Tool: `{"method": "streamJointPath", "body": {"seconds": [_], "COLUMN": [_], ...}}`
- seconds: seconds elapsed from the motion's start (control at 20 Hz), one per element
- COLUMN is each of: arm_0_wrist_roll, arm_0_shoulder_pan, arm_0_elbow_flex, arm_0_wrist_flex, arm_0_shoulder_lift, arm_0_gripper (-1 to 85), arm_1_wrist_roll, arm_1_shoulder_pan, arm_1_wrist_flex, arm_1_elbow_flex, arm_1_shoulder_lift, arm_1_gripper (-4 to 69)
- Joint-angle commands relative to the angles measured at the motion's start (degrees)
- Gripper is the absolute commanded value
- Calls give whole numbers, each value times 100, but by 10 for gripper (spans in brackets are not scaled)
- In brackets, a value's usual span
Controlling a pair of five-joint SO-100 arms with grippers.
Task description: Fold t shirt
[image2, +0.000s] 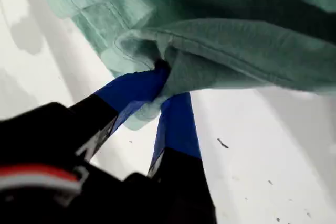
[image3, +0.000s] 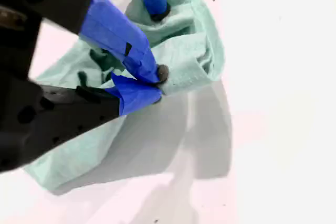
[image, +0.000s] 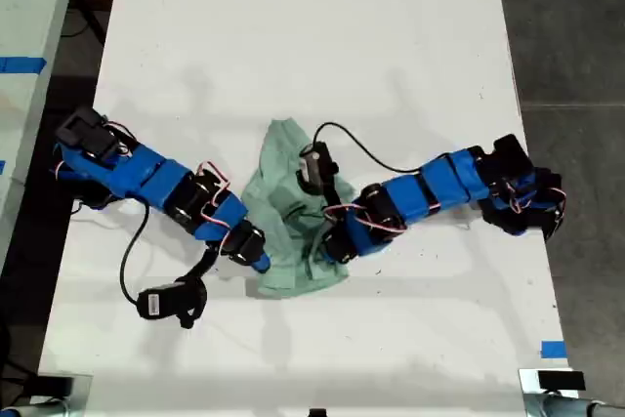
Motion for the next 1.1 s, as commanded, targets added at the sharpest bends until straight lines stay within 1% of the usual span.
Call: {"method": "streamJointPath", "body": {"seconds": [0.0,0.05,0.15,0.2,0.3,0.35,0.4,0.45,0.5,0.6,0.7,0.8,0.9,0.95,1.0,1.05], "arm_0_wrist_roll": [378,519,870,1037,1266,1345,1468,1512,1538,1564,1608,1608,1529,1477,1468,1512], "arm_0_shoulder_pan": [-940,-1345,-2285,-2892,-3832,-4157,-4351,-4465,-4500,-4579,-4693,-4729,-4597,-4324,-3990,-3788], "arm_0_elbow_flex": [141,281,1125,2083,3639,3990,4096,4008,3902,3498,3015,2742,2830,3076,3604,4482], "arm_0_wrist_flex": [668,976,1266,1151,668,563,527,624,659,923,1204,1301,1257,1037,580,-79], "arm_0_shoulder_lift": [1160,1459,2171,2689,3568,3806,3920,3981,4096,4289,4509,4869,5256,5467,5766,6249], "arm_0_gripper": [-3,-3,-3,-3,-3,48,155,207,230,220,204,188,162,114,43,-1], "arm_1_wrist_roll": [-773,-1055,-1591,-1687,-1907,-2039,-2206,-2312,-2347,-2303,-2232,-2127,-1890,-1670,-1415,-1151], "arm_1_shoulder_pan": [896,1222,1819,2101,2514,2681,2821,2936,3041,3287,3604,3929,4104,4025,3832,3551], "arm_1_wrist_flex": [264,299,334,334,264,237,272,308,431,861,1310,1433,1441,1380,1222,896], "arm_1_elbow_flex": [-264,-255,-211,-88,18,0,-53,-62,-79,-79,132,1055,2479,3278,4148,5115], "arm_1_shoulder_lift": [976,1072,1125,1116,1028,1037,1134,1345,1600,2197,2909,3973,5221,5783,6319,6899], "arm_1_gripper": [3,3,3,3,5,133,309,396,379,325,290,266,259,253,231,184]}}
